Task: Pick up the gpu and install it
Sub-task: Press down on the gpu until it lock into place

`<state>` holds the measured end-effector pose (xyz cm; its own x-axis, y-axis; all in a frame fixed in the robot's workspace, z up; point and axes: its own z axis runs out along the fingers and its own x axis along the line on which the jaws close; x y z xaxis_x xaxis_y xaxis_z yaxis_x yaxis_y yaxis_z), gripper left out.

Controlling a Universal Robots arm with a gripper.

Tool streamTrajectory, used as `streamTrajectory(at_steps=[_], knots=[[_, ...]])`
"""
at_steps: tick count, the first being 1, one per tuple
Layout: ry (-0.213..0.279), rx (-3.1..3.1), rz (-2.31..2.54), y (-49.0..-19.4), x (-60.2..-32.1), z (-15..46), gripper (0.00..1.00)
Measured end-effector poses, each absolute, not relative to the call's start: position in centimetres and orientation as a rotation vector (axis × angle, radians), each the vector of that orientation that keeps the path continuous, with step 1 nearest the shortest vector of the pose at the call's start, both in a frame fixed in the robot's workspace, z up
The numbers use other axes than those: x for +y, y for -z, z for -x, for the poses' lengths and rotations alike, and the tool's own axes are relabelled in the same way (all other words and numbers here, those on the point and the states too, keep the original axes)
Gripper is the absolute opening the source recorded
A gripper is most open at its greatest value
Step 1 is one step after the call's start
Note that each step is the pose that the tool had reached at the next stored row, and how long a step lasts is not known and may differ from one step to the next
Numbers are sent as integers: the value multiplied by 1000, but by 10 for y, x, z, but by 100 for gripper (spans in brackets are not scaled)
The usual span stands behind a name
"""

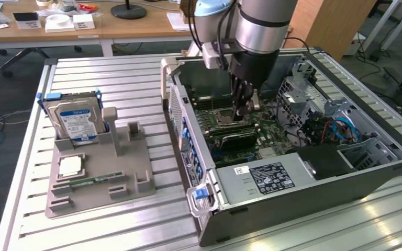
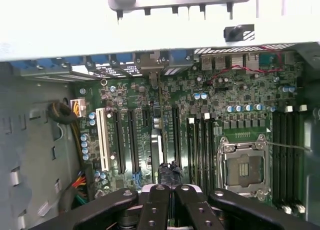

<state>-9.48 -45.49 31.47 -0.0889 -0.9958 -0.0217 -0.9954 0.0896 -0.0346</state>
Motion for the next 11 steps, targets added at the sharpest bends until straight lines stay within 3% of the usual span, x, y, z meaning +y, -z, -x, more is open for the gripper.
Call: streamTrajectory(at_steps=[11], knots=[[17,2289,2093,-320,-455,95,11]])
